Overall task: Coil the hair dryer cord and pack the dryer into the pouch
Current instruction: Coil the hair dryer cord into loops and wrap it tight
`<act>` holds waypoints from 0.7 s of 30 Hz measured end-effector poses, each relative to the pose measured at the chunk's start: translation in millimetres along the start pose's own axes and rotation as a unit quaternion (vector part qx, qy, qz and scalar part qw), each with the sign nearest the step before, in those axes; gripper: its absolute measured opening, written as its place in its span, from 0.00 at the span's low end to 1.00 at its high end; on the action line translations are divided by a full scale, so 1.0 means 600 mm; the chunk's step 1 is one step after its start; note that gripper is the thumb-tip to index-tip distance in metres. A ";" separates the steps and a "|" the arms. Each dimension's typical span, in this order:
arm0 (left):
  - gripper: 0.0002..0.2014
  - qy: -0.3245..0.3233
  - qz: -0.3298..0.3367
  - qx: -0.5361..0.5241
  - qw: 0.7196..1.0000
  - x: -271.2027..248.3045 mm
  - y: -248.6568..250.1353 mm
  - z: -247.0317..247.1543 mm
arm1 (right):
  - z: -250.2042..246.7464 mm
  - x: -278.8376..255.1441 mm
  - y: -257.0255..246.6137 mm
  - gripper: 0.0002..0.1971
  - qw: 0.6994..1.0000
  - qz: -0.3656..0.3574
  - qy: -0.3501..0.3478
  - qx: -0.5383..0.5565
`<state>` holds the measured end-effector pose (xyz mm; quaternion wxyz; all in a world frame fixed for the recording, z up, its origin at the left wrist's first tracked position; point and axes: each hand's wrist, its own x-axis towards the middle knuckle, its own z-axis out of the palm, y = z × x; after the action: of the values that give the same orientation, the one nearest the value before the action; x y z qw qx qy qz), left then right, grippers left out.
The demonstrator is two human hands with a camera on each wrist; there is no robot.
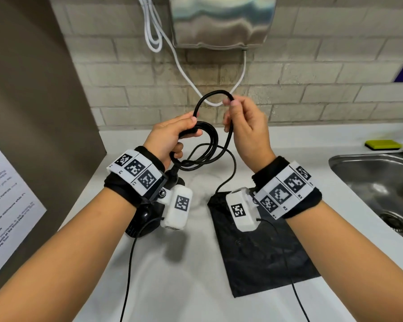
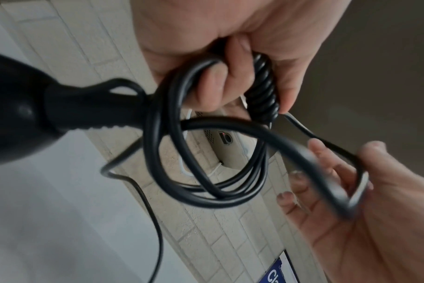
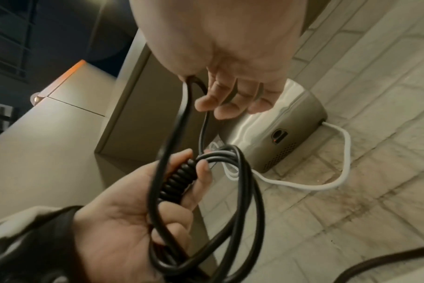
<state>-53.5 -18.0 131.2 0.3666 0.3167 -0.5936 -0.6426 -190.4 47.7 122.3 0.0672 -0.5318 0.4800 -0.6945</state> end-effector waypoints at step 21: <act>0.09 -0.066 -0.082 -0.084 0.991 0.003 -0.004 -0.018 | 0.011 -0.075 0.101 0.40 0.900 0.165 -0.402 -0.027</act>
<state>-45.7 -25.1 127.7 0.2980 0.2893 -0.5325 -0.7375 -191.4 39.0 46.9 0.3532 -0.6807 0.5115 -0.3875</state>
